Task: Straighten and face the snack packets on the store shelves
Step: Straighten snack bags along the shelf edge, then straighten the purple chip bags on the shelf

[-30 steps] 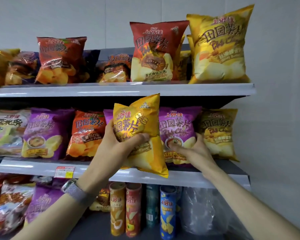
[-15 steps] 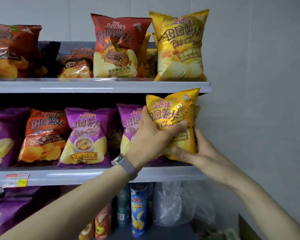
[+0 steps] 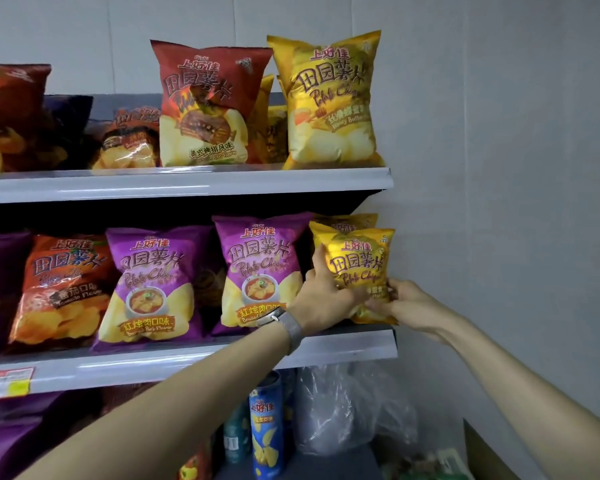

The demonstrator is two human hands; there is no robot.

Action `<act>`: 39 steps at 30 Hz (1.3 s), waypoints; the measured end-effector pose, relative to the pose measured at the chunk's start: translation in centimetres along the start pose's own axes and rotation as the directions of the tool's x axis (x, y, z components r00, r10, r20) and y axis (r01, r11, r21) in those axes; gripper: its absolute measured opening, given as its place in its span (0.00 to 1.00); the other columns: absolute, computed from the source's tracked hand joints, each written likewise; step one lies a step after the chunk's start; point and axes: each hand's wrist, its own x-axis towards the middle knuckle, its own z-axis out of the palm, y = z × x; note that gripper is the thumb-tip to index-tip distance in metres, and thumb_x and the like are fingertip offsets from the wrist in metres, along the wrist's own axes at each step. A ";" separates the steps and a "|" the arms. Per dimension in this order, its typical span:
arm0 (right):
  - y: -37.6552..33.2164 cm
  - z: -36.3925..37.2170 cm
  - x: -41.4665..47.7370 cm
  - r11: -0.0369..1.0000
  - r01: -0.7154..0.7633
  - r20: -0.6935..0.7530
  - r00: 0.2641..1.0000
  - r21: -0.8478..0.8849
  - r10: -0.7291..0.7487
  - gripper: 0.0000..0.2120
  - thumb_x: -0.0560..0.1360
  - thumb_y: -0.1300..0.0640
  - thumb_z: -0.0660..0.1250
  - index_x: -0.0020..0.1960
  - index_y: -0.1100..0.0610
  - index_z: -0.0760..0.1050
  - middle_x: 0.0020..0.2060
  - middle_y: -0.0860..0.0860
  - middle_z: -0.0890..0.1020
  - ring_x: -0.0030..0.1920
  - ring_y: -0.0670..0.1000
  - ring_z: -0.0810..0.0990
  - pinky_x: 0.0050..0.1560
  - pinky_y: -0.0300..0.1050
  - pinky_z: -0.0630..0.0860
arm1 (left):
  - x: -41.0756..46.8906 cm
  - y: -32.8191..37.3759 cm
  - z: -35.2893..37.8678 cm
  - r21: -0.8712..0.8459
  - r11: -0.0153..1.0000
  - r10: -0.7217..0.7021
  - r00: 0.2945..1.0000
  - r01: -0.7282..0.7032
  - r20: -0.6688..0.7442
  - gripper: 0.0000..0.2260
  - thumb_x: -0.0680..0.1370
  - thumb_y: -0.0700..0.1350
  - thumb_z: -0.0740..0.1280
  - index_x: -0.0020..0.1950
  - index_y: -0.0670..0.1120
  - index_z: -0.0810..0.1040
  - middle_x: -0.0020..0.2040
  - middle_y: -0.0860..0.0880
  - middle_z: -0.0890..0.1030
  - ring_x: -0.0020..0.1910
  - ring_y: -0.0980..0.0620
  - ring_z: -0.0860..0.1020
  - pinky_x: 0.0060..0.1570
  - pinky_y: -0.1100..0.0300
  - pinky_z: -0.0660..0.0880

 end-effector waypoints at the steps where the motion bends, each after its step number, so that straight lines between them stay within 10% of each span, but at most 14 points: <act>1: 0.2 0.0 0.1 1.000 -0.013 0.011 1.000 -0.006 0.013 0.13 0.78 0.61 0.74 0.62 0.55 0.80 0.55 0.51 0.87 0.60 0.53 0.84 0.67 0.50 0.78 | -0.1 -0.2 -0.1 0.012 1.000 -0.014 0.999 0.014 0.035 0.62 0.62 0.67 0.73 0.84 0.57 0.35 0.76 0.46 0.71 0.75 0.43 0.69 0.76 0.44 0.67; 10: -0.2 1.4 -0.2 0.977 -0.026 0.028 0.999 -0.214 0.033 0.18 0.79 0.45 0.72 0.66 0.49 0.76 0.60 0.47 0.85 0.62 0.51 0.82 0.70 0.55 0.75 | -0.9 -0.8 -1.3 0.113 0.993 -0.055 0.995 0.045 0.084 0.58 0.68 0.61 0.76 0.85 0.52 0.40 0.74 0.45 0.72 0.72 0.44 0.73 0.74 0.48 0.70; 15: -2.2 2.0 -3.5 0.825 -0.034 -0.148 0.987 -0.564 -0.060 0.32 0.79 0.35 0.64 0.77 0.50 0.66 0.71 0.52 0.75 0.73 0.57 0.68 0.72 0.54 0.69 | -3.0 0.0 -3.8 0.331 0.938 0.078 0.994 -0.100 0.079 0.45 0.74 0.61 0.73 0.84 0.44 0.60 0.77 0.43 0.72 0.74 0.43 0.71 0.73 0.51 0.70; 19: -4.1 3.2 -7.1 0.705 -0.010 -0.173 0.972 -0.709 -0.161 0.34 0.82 0.37 0.59 0.83 0.50 0.56 0.76 0.52 0.69 0.75 0.54 0.62 0.71 0.53 0.67 | -5.5 0.2 -6.0 0.490 0.851 0.181 0.982 -0.188 0.062 0.24 0.83 0.49 0.67 0.79 0.49 0.72 0.70 0.45 0.79 0.66 0.47 0.76 0.52 0.66 0.65; 33: -11.2 15.5 -8.9 0.586 0.197 -0.020 0.939 -0.786 -0.343 0.24 0.81 0.34 0.57 0.71 0.44 0.73 0.62 0.43 0.79 0.64 0.48 0.73 0.58 0.47 0.73 | -11.6 -7.5 -15.1 0.643 0.766 0.122 0.977 0.018 -0.173 0.20 0.80 0.62 0.63 0.68 0.58 0.79 0.49 0.53 0.81 0.54 0.47 0.79 0.51 0.50 0.79; 39: -14.5 22.4 -6.6 0.657 0.300 0.038 0.923 -0.692 -0.382 0.28 0.80 0.34 0.59 0.77 0.44 0.67 0.71 0.43 0.75 0.70 0.49 0.72 0.63 0.48 0.72 | -14.5 -11.2 -23.7 0.638 0.763 0.097 0.958 0.102 -0.269 0.23 0.79 0.65 0.61 0.70 0.59 0.79 0.63 0.54 0.84 0.60 0.46 0.81 0.52 0.53 0.77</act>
